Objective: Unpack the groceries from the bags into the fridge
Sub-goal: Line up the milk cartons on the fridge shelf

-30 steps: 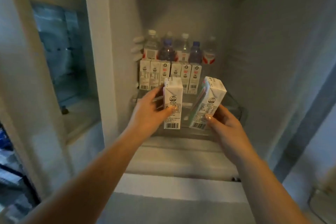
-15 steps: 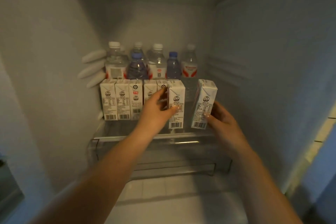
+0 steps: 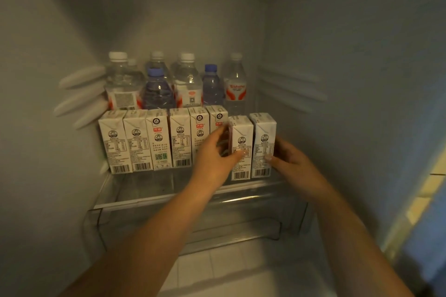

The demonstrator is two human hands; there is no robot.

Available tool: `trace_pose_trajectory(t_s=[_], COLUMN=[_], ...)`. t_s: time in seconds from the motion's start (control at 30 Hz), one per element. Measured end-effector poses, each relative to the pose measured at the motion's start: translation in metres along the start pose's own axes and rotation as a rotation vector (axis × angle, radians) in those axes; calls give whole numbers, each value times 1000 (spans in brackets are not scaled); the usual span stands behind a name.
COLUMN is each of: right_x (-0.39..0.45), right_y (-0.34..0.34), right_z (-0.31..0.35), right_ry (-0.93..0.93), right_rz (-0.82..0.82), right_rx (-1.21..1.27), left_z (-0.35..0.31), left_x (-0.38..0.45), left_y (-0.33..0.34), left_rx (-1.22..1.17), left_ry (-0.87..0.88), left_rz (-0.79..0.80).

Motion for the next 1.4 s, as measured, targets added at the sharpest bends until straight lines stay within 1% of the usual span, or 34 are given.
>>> trace_pose_trajectory(t_s=[0.13,0.3,0.37,0.43,0.47,0.5,0.57,0.63,0.7,0.9,1.03,1.27,1.4], right_x=[0,1,1,1,2,2,2,4,6,13,25,53,65], right_y=[-3,-3,-1,0,2,3,5,6,7,4,4,7,11], right_z=[2,13,20,27,29,30,30,26,22,17,12,7,5], right_ry=[-24,-82,-117,-182,-214,-238,-277,-310,-315,-270,-238,-245,-224], right_rz=[17,-32,-52,-67,-71,-74,-92,-120,-138,-155,-176,-174,-144], right_rx=[-48,-86,-115,-216,-285,-349,-438,-464,-446,-326,-299,-306,-303], left_z=[3,3,-6,-18,-23,-26,-25,-24,-22,-20,-21,-19,-19], left_x=[2,3,-1,-8,-10,-11,-9,-5,-3,11,19,33,45], left_y=[4,-3,-9,-16,-17,-18,-18,-16,-12,-4,3,11,8], left_rx=[66,275,471,709,787,844,956,1045,1074,1131,1181,1251,1300], left_ry=[71,209,337,573,682,752,816,844,840,853,842,827,797], left_rz=[-1,-6,-1,-41,-52,-49,-13,4,5,-45,-63,-111,-133])
Point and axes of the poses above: each hand's wrist, its own x-axis towards the middle knuckle, its own y-axis out of the palm, z = x × y, the point moved 4 cm from there along x, towards the middle knuckle, and after that the axes turned 9 degrees about -z, right-handed, at the moved point
